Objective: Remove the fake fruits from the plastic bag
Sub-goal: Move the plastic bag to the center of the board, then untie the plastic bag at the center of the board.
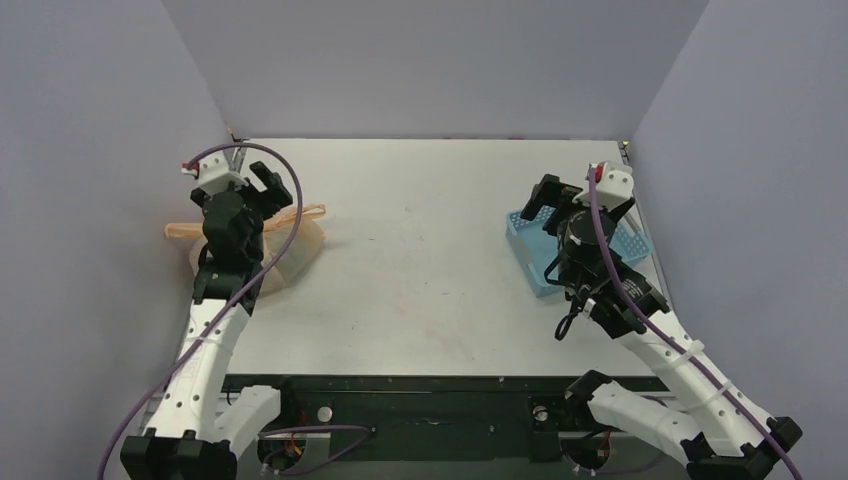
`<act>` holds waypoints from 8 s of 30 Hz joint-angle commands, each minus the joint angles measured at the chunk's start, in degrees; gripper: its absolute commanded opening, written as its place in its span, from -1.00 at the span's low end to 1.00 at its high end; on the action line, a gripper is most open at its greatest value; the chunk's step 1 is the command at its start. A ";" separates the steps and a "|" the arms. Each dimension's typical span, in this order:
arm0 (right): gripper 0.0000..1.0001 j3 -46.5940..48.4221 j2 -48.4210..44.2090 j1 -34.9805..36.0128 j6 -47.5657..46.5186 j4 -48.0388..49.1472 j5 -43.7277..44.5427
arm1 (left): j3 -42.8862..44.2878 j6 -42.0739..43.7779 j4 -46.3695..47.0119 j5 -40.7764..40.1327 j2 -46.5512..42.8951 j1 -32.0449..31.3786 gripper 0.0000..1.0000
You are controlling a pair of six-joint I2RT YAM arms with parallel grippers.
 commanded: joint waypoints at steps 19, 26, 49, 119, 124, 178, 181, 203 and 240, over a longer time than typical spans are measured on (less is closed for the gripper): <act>1.00 4.88 10.62 1.34 13.53 -4.45 -10.61 | 11.39 -12.44 -18.47 -10.82 26.76 12.25 0.57; 1.00 4.26 10.70 1.30 13.85 -3.35 -12.76 | 14.75 -15.68 -24.43 -12.90 31.31 14.18 0.45; 0.99 2.88 15.09 1.31 15.62 -1.26 -19.10 | 23.20 -2.11 -23.16 41.56 47.89 -10.65 -0.63; -1.00 -30.77 12.56 21.08 23.71 27.25 -20.12 | 13.27 10.54 -26.91 27.16 30.07 -25.90 -1.00; -1.00 -33.08 8.79 21.06 24.19 26.95 -18.13 | 11.18 10.90 -25.47 16.12 23.99 -25.62 -1.00; -1.00 -31.92 4.84 5.85 16.53 24.28 -40.09 | 3.98 12.95 -15.52 22.20 10.04 -24.78 -1.00; -1.00 -31.55 5.18 5.82 15.61 25.58 -43.26 | 3.56 13.67 -14.43 28.12 9.37 -24.96 -0.79; -1.00 -28.76 4.82 5.96 12.81 24.47 -48.64 | 8.44 15.70 -15.93 32.42 21.80 -27.74 -0.04; -0.38 -24.84 -0.93 5.90 6.51 12.70 -40.19 | 0.11 14.58 -9.68 19.77 5.33 -27.59 -1.00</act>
